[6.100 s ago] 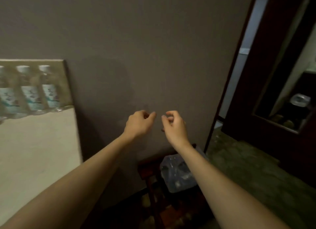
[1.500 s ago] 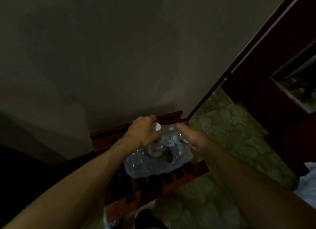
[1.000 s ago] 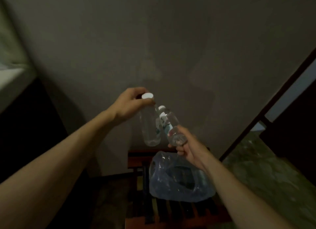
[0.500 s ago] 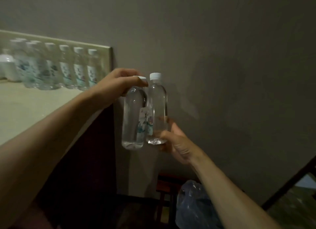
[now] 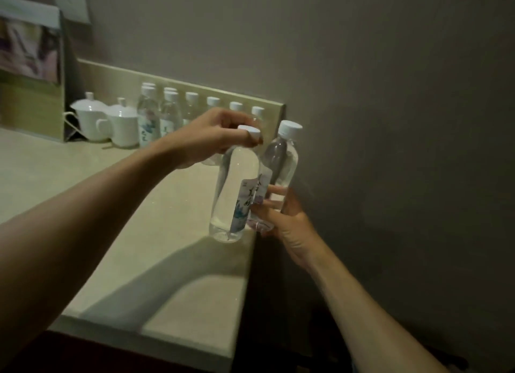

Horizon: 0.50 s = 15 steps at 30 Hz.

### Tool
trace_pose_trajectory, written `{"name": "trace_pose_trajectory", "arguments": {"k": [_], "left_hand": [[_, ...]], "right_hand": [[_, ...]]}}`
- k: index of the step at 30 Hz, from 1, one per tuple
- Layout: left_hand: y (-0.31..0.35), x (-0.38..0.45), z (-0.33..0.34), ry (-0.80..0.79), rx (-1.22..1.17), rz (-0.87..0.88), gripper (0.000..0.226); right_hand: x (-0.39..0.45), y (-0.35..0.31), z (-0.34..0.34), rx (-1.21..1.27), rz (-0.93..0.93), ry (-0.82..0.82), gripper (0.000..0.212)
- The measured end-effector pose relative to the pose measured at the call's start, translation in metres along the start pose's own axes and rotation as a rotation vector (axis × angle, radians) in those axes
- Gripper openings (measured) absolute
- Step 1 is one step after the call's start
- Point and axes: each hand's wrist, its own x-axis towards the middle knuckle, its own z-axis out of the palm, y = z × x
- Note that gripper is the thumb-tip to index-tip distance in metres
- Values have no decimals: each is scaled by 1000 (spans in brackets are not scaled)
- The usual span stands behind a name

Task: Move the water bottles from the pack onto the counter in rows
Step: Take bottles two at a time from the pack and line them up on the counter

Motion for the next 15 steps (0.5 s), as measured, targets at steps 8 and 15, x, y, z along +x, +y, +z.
{"name": "trace_pose_trajectory", "arguments": {"k": [8,15], "left_hand": [[-51,-3,-71,-69,184,78,20],[-80,-21,-92,33,462,136,45]], "right_hand": [[47,5,76,-130,54,90,55],[67,18,97,-245,13,129,52]]}}
